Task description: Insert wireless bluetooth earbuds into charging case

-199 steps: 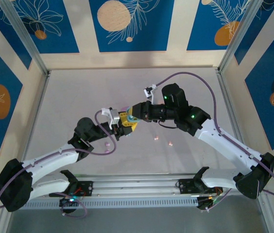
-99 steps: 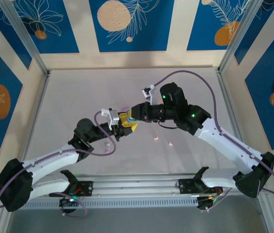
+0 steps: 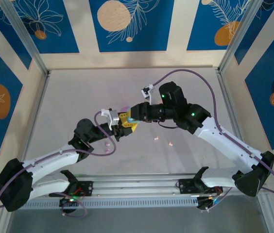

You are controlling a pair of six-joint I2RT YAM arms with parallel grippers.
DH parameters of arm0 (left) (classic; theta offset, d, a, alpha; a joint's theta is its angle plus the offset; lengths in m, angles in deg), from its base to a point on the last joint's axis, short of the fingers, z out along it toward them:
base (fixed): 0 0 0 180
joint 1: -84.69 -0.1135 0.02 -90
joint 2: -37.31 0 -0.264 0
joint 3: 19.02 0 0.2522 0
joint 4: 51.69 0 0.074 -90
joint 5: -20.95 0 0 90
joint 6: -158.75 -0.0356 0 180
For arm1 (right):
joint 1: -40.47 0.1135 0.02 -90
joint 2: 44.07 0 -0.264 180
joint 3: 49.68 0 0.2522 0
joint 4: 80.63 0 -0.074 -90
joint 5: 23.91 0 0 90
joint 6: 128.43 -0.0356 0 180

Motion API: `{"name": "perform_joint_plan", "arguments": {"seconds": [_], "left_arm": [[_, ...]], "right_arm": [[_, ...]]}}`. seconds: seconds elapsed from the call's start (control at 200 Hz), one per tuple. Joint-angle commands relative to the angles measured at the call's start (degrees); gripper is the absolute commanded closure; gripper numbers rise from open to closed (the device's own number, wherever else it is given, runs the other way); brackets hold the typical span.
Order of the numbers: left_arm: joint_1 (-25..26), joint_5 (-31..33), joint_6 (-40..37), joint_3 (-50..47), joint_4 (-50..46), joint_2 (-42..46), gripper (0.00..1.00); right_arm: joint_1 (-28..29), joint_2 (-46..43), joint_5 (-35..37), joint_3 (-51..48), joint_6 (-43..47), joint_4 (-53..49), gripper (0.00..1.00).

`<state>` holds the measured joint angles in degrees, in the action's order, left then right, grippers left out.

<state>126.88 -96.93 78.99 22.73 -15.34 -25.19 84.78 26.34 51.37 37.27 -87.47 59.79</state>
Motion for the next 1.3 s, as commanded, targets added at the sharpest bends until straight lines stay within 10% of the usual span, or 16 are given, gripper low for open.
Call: {"name": "perform_joint_plan", "arguments": {"seconds": [0.0,1.296], "left_arm": [[0.2,2.1,0.6,0.8,5.4,0.4,0.75],[0.2,1.5,1.0,0.7,4.3,0.2,0.76]], "right_arm": [[1.0,0.7,0.2,1.1,0.5,-6.2,0.71],[4.5,1.7,7.9,7.8,18.9,-14.8,0.6]]}}
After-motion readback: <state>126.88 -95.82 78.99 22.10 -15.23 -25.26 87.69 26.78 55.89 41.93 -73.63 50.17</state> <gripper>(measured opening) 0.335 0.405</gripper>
